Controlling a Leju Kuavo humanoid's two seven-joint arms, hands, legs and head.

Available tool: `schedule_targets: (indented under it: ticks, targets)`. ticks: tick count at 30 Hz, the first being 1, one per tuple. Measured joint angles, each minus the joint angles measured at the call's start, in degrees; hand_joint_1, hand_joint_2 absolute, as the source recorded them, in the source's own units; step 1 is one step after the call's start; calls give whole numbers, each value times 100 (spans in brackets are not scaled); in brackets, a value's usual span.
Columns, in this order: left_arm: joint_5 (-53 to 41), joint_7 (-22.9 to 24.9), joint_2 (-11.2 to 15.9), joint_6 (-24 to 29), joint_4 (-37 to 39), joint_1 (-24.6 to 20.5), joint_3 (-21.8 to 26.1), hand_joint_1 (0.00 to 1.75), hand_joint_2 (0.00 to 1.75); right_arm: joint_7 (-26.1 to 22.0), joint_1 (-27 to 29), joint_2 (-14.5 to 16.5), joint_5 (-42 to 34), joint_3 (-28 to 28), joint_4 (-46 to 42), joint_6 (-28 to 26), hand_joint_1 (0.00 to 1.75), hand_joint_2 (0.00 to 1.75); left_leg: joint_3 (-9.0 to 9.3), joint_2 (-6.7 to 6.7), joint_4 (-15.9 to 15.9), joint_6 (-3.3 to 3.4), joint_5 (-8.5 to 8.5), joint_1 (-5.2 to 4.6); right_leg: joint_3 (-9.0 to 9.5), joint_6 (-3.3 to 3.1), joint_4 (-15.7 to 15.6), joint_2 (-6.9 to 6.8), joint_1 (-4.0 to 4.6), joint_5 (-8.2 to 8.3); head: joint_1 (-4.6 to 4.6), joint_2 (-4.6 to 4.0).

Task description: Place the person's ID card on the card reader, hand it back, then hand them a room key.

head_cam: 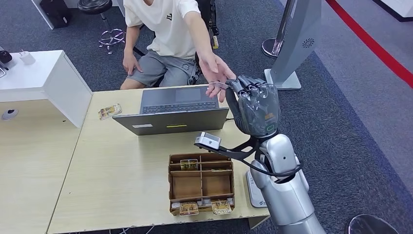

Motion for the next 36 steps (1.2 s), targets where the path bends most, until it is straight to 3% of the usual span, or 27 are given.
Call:
schedule_targets:
  ticks: [7,11,12,18,26,30,36]
  targets:
    - [-68,61,-46,-17,0,-97,-162,0,0,533,-496,73,629,203,531,-2,175,175,-1,-2,0,1,1,0,0,-1,0,-1,0,1,0,0]
    - [-67,83,-68,-21,0,-132,-229,0,0,983,-687,44,791,397,751,-8,6,175,-1,-1,0,1,1,0,-3,-2,0,0,0,1,0,0]
    - [-63,86,-73,-23,0,-138,-243,0,0,1164,-746,10,797,480,815,-8,0,175,-1,0,0,1,1,0,-3,-2,0,0,0,1,1,0]
    - [-45,87,-87,-34,0,-142,-285,0,0,2001,-935,-295,800,993,1103,-8,0,175,-1,-1,1,1,2,-1,-3,-3,0,-1,0,2,0,0]
    - [30,66,-91,-36,0,-135,-326,0,0,2314,-890,-613,799,1328,1177,-10,0,175,-1,-3,1,1,1,-1,-5,-3,0,-1,0,2,0,0]
    - [81,27,-90,-36,0,-125,-326,0,0,1924,-601,-630,759,1258,830,-12,0,175,-2,-4,1,1,1,0,-5,-3,0,-2,0,2,-1,0]
    - [187,-55,-90,-16,0,-55,-326,0,0,656,232,-365,308,791,-215,-19,0,175,-4,-7,-1,-1,-2,1,-7,-2,-1,-4,1,-1,0,0]
